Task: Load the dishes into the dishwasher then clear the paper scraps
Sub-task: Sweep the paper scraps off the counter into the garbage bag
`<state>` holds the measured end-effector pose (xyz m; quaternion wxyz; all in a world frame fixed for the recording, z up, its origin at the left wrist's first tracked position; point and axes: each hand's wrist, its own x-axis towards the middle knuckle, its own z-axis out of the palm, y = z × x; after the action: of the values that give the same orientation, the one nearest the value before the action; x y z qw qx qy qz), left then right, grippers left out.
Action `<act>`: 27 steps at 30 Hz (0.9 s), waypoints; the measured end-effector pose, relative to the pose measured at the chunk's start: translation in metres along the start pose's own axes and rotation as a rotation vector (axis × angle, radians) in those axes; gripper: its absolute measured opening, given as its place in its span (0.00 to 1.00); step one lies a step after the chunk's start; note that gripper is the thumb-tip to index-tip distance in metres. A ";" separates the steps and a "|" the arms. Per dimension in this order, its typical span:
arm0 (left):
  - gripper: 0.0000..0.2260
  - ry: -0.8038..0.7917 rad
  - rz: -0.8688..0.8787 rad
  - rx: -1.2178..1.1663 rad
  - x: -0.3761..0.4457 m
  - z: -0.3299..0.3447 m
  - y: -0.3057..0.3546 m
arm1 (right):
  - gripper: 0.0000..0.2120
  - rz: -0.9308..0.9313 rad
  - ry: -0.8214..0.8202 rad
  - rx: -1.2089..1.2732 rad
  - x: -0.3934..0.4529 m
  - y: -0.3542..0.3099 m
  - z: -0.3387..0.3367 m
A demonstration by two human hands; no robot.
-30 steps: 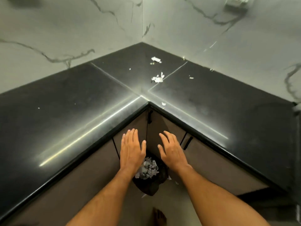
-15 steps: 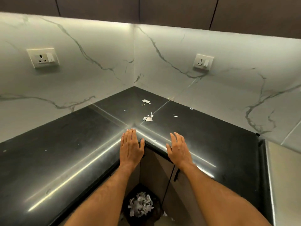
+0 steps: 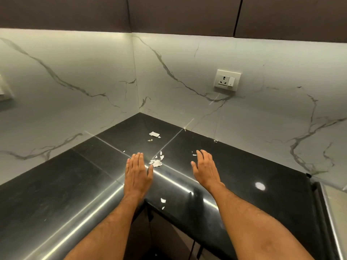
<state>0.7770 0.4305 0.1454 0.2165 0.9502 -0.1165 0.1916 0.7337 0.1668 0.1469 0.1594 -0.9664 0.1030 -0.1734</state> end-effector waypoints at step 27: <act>0.27 -0.128 0.024 0.043 0.225 0.165 -0.021 | 0.26 0.412 -0.130 -0.041 0.238 0.147 0.120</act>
<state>1.0376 0.3423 0.0932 0.1860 0.9634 -0.1376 0.1354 0.9755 0.0026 0.0617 0.1779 -0.9372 0.2913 -0.0723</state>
